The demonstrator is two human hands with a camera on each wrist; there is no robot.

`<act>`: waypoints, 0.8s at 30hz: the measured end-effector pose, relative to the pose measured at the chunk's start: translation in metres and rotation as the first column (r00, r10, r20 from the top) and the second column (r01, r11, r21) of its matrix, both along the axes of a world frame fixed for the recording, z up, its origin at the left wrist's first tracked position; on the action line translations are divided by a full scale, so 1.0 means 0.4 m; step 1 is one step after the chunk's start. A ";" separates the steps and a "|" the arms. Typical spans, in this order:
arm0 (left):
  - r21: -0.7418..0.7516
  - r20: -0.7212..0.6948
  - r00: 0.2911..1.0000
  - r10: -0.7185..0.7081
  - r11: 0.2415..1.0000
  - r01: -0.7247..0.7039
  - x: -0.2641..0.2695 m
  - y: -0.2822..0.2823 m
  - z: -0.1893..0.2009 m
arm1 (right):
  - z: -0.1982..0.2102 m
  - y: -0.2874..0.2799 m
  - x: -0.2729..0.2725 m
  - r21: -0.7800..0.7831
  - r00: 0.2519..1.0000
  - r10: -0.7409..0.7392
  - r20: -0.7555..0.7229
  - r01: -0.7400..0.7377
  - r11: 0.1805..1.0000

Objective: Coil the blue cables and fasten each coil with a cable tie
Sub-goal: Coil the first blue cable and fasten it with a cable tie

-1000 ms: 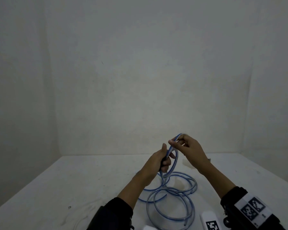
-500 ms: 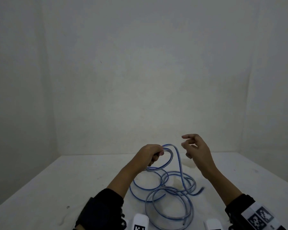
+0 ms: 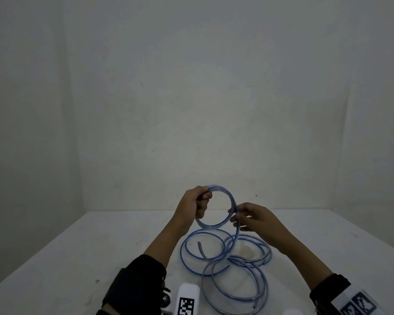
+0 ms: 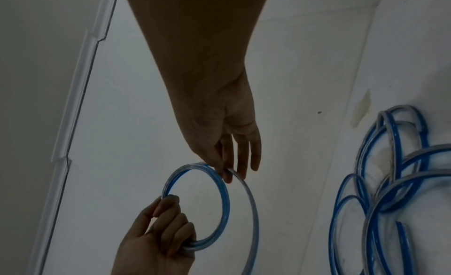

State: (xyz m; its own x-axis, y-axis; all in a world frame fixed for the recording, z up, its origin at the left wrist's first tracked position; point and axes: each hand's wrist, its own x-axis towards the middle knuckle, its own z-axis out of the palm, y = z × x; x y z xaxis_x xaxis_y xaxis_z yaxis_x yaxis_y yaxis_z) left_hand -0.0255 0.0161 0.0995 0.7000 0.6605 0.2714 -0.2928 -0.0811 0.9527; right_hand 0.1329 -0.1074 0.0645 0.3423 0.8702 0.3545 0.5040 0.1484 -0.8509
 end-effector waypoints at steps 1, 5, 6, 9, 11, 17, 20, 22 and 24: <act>-0.051 0.038 0.999 -0.013 0.999 0.015 0.001 0.000 -0.001 | 0.001 0.000 -0.005 0.021 1.000 0.003 -0.022 -0.003 1.000; -0.178 0.142 0.989 -0.037 0.982 0.062 0.005 0.005 -0.007 | 0.002 -0.006 -0.017 0.084 0.992 0.037 -0.125 -0.027 0.996; -0.186 0.147 0.988 -0.035 0.981 0.063 0.005 0.006 -0.011 | 0.000 -0.008 -0.018 0.082 0.990 0.040 -0.134 -0.029 0.996; -0.195 0.142 0.990 -0.028 0.979 0.056 0.007 0.010 -0.016 | -0.006 -0.011 -0.018 0.090 0.984 0.038 -0.176 -0.022 0.996; -0.189 0.128 0.992 -0.020 0.981 0.044 0.009 0.009 -0.018 | -0.010 -0.010 -0.015 0.110 0.973 0.041 -0.228 -0.016 0.994; -0.202 0.135 0.991 0.021 0.979 0.006 0.018 -0.002 -0.016 | -0.012 -0.008 -0.026 0.158 0.941 0.069 -0.331 -0.017 0.987; -0.253 0.163 0.986 0.034 0.968 0.008 0.019 -0.007 -0.015 | -0.013 -0.010 -0.033 0.212 0.933 0.068 -0.354 0.010 0.977; -0.296 0.188 0.981 0.037 0.955 0.021 0.022 -0.013 -0.016 | -0.010 -0.012 -0.037 0.242 0.923 0.087 -0.374 0.007 0.970; -0.318 0.202 0.978 0.053 0.948 0.014 0.028 -0.018 -0.017 | -0.008 -0.015 -0.043 0.249 0.904 0.126 -0.408 -0.022 0.968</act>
